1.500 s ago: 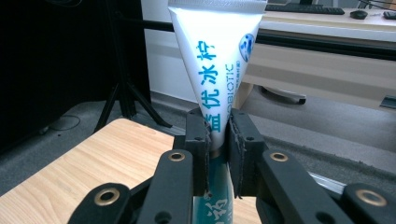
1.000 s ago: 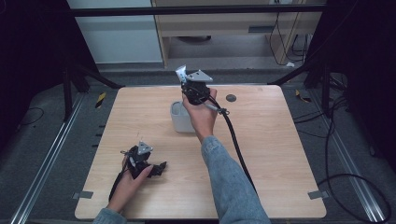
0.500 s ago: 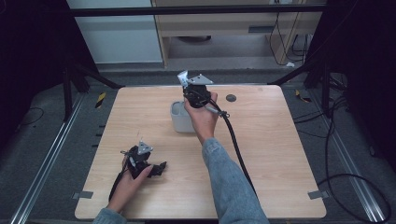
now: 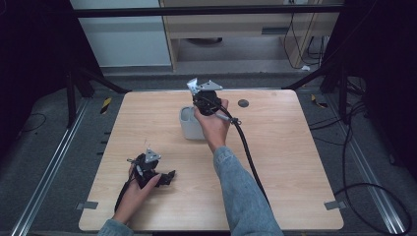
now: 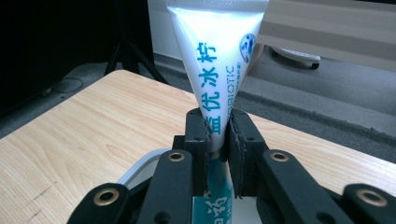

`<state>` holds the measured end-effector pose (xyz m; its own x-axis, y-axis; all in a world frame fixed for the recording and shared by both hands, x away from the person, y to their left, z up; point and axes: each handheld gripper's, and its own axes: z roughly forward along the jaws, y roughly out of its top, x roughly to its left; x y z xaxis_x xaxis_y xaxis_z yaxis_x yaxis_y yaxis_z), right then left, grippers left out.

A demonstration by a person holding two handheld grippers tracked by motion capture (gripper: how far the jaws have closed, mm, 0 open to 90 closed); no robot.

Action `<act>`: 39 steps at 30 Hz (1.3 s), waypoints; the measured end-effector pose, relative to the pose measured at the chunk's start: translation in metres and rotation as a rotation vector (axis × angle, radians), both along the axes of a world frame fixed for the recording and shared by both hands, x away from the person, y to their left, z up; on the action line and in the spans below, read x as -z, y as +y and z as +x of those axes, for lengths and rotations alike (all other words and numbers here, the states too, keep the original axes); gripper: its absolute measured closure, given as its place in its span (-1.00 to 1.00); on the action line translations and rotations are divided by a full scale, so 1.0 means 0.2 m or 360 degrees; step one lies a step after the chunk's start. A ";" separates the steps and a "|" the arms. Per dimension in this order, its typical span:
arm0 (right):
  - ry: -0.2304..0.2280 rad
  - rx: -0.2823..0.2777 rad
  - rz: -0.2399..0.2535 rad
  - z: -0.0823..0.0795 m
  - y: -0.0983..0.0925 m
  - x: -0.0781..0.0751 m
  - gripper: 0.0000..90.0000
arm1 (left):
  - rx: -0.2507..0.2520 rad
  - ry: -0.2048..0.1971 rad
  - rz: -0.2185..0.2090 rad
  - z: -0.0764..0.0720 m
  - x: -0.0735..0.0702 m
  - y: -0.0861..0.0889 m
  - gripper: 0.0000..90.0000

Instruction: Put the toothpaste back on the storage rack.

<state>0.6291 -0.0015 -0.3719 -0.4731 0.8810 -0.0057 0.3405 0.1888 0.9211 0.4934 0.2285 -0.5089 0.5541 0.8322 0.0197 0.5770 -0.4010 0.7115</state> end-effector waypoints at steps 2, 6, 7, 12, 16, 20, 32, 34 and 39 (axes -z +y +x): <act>0.0007 -0.0007 -0.0009 0.00 0.00 0.01 0.76 | 0.0000 0.0000 0.0000 0.00 0.00 0.00 -1.00; 0.0022 -0.0027 -0.0040 0.00 0.01 0.02 0.76 | 0.0000 0.0000 0.0000 0.00 0.00 0.00 -1.00; 0.0024 -0.0031 -0.0043 0.00 0.01 0.03 0.76 | -0.0001 0.0000 0.0000 0.00 0.00 0.00 -1.00; 0.0049 -0.0034 -0.0043 0.00 0.01 0.05 0.76 | 0.0000 0.0001 0.0000 0.00 0.00 0.00 -1.00; 0.0060 -0.0034 -0.0042 0.00 0.00 0.06 0.76 | 0.0000 0.0001 0.0000 0.00 0.00 0.00 -1.00; 0.0070 -0.0036 -0.0047 0.00 0.00 0.07 0.76 | -0.0003 -0.0001 -0.0004 0.00 0.00 0.00 -1.00; 0.0099 -0.0032 -0.0073 0.00 -0.01 0.10 0.76 | 0.0000 0.0000 0.0000 0.00 0.00 0.00 -1.00; 0.0102 -0.0037 -0.0072 0.00 -0.01 0.10 0.76 | 0.0000 0.0000 0.0000 0.00 0.00 0.00 -1.00; 0.0107 -0.0042 -0.0067 0.00 0.00 0.10 0.76 | 0.0000 0.0000 0.0000 0.00 0.00 0.00 -1.00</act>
